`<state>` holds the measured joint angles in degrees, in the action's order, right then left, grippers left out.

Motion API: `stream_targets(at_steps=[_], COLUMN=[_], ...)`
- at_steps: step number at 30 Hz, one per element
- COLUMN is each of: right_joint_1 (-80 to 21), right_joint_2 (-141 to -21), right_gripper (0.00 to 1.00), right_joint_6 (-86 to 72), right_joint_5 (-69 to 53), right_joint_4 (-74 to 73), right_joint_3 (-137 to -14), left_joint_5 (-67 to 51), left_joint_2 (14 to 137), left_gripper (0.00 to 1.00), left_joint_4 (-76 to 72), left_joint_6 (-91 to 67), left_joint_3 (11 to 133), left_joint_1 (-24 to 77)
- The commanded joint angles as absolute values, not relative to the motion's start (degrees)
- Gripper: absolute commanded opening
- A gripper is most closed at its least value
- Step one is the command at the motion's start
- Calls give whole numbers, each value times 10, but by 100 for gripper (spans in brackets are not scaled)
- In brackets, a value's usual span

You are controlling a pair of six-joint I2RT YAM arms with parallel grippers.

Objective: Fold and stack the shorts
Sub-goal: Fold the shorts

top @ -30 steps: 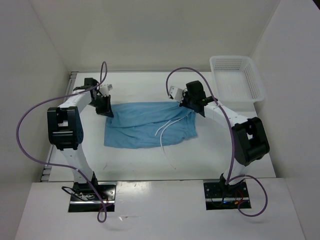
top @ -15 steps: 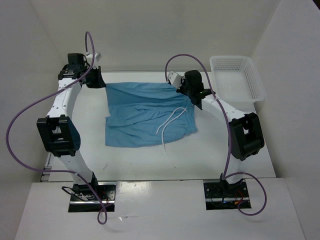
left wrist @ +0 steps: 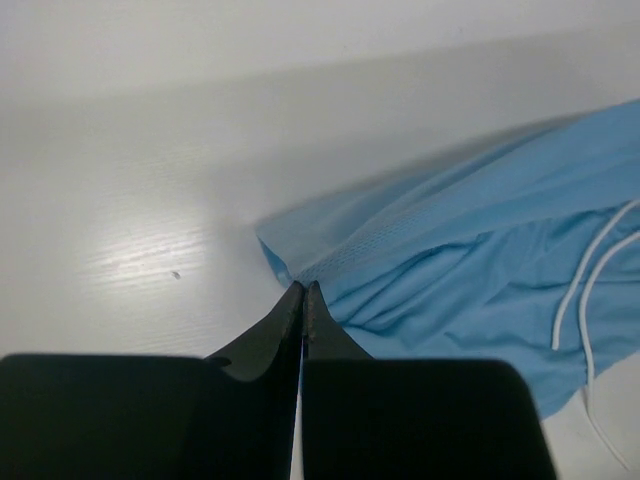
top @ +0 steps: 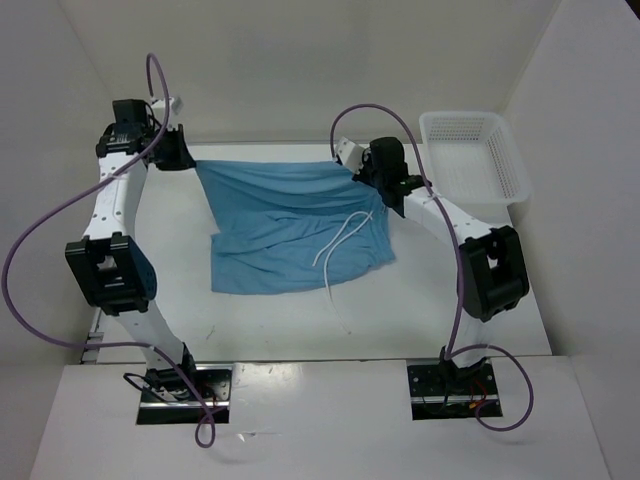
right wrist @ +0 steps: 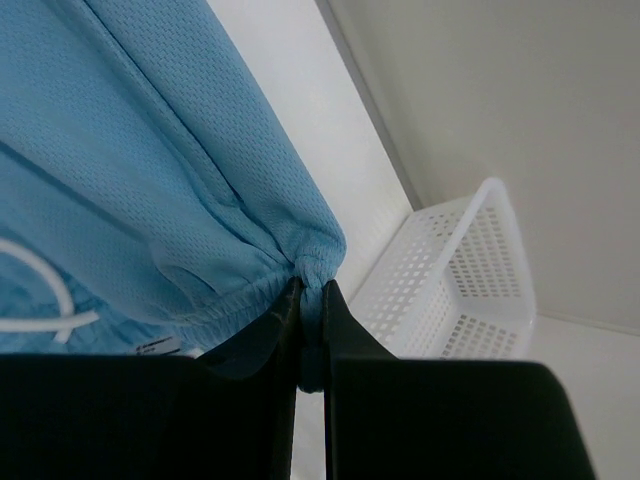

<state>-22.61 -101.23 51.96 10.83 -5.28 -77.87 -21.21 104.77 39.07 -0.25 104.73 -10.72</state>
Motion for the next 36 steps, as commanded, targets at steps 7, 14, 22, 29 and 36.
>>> stream_targets(at_steps=[7, 14, 22, 29, 36], right_joint_1=[-228, -233, -233, -245, -321], right_joint_2=[-858, -839, -829, -808, -783], right_gripper=[0, 0, 0, 0, 0], right_joint_6=[555, 569, 626, 680, 680], right_joint_5=[18, -37, -54, -99, -121], right_joint_4=[-205, -265, -357, -523, -587], right_joint_3=[-658, -563, -600, -685, -620], left_joint_5=[-218, -175, -137, -106, -112], left_joint_2=[866, 853, 880, 907, 939], left_gripper=[0, 0, 0, 0, 0], left_joint_4=[571, 572, 563, 576, 541], left_joint_6=[0, 0, 0, 0, 0], left_joint_3=[773, 571, 620, 698, 667], left_joint_1=[-113, -113, -119, -136, -136])
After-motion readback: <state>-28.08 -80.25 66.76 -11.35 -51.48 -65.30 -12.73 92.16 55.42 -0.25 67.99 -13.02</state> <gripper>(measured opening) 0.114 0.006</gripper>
